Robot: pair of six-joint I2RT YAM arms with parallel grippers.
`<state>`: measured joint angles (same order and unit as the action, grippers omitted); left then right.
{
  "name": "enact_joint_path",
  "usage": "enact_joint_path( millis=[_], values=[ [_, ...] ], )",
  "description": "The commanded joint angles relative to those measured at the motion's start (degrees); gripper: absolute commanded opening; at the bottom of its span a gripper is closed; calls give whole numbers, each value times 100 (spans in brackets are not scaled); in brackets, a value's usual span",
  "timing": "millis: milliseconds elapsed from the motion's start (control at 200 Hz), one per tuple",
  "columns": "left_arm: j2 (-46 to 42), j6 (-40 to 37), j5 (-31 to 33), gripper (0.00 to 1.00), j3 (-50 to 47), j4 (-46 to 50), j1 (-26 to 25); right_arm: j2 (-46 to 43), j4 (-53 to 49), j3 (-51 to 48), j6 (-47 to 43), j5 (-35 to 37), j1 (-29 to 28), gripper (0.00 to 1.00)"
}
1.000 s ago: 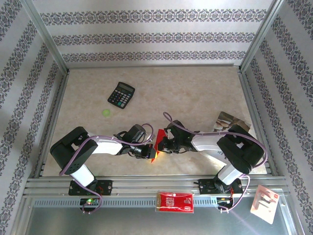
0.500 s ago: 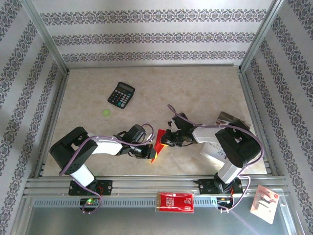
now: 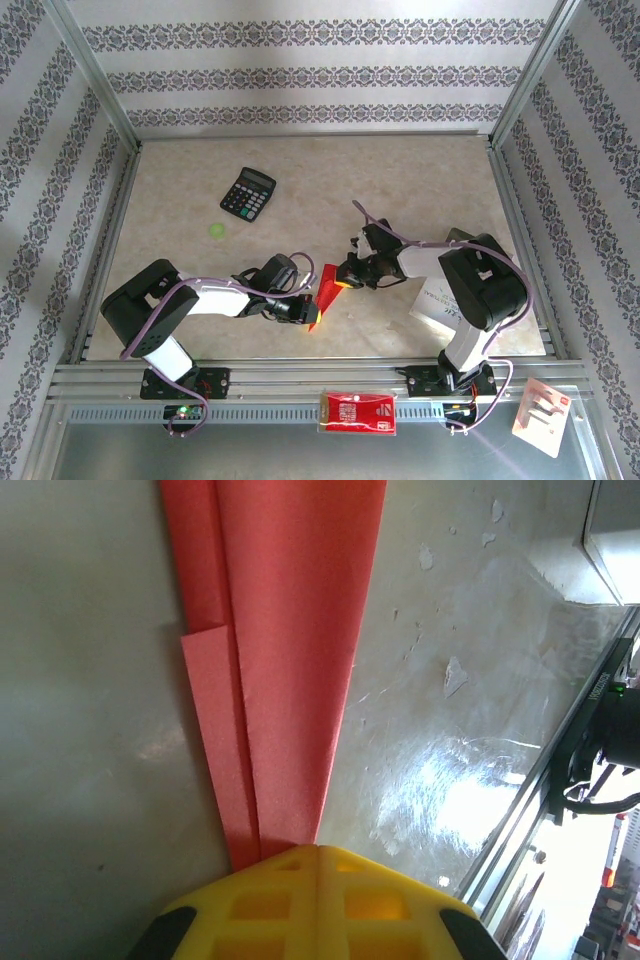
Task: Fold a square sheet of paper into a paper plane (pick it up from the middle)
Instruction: Fold the wing for the fifth time at the center of the table, then move a paper plane to the center of the table.
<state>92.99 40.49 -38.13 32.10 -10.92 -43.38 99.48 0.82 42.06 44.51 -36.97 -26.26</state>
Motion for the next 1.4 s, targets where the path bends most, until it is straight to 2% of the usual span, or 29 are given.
enact_joint_path(
  millis=[0,485,610,724,804,889,1039,1074,1129,1204,1324,1394],
  values=[
    [140,-173,370,0,-266,1276,57,194,-82,95,-221,1016,383,5],
    [-40,-70,264,0,-161,1256,54,373,-441,789,-569,892,1000,5],
    [-176,15,225,0,7,1276,39,95,-865,1038,-846,903,1103,5],
    [-420,158,186,9,226,1220,40,-501,-1174,958,-999,1012,1030,9],
    [-669,308,169,19,394,1112,40,-1040,-1471,771,-1066,1396,776,14],
    [-1015,483,241,30,386,992,149,-1627,-1895,550,-999,2154,258,22],
    [-1789,570,821,37,142,1477,817,-2217,-2262,285,-262,3472,-921,37],
    [-1930,545,979,39,102,1687,990,-2216,-2288,296,-57,3715,-1204,42],
    [-2067,501,1117,42,38,1810,1214,-2098,-2386,422,206,4079,-1596,54],
    [-2150,495,1119,43,-49,1892,1508,-1798,-2491,637,521,4485,-2044,62],
    [-2244,497,1115,44,-186,1798,1650,-1289,-2534,844,1089,4839,-2497,77],
    [-2234,493,1080,44,-211,1764,1665,-996,-2432,909,1318,4915,-2663,82]
  ],
)
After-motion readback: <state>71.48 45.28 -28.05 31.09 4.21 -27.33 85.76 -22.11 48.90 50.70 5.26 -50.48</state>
